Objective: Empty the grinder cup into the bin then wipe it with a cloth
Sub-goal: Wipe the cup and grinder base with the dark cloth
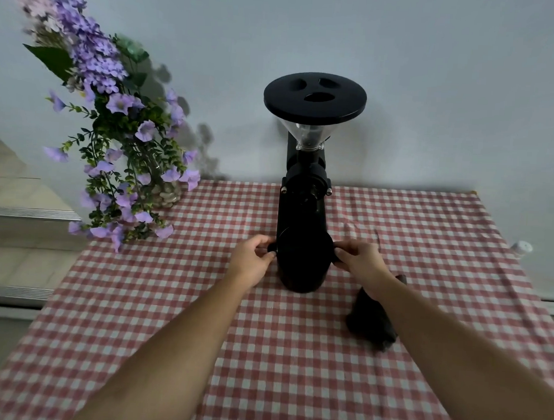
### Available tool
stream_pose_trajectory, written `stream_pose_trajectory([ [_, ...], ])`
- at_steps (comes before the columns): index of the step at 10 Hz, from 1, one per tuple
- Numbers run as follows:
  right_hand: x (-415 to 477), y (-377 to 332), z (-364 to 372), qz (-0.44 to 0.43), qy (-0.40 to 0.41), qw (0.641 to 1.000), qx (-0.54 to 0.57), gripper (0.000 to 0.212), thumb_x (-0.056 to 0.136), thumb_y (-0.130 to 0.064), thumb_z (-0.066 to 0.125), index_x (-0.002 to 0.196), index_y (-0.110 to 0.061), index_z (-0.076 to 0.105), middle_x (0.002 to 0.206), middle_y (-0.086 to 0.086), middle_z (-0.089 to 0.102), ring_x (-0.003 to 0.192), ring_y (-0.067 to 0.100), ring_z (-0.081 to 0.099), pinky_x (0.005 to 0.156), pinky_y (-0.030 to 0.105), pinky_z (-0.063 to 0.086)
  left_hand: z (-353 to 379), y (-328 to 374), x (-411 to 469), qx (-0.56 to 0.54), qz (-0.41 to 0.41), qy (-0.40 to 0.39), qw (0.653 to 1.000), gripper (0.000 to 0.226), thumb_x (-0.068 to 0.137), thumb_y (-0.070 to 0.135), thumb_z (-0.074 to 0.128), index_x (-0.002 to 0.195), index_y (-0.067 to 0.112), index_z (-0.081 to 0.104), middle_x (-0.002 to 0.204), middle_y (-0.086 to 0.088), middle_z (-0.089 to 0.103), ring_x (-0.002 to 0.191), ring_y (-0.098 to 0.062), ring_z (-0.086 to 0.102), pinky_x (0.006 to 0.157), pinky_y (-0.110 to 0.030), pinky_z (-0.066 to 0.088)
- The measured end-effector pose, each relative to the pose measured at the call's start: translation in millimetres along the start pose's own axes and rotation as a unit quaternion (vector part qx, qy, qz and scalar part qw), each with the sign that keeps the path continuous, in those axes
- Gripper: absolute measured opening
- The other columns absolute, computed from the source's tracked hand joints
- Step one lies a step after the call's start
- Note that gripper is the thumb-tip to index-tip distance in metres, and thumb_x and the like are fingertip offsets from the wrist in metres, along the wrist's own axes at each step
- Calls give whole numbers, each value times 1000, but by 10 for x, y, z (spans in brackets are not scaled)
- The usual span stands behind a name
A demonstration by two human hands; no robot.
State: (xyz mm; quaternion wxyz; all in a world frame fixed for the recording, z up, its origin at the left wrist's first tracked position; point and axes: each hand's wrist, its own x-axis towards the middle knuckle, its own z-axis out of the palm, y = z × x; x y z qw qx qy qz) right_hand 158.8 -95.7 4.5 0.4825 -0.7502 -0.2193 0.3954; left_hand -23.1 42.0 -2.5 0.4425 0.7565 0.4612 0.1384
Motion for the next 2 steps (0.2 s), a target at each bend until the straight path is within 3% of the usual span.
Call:
stream_pose_trajectory([
  [2,-62,-101,17,17,49,997,-48,27,92,-20,55,119,-14,59,102,-1,68,88,23,67,88,44,56,-48,9,-24,31,11,-11,999,37,95,14,63,131,22,56,135,2,58,117,-15,57,84,-21,46],
])
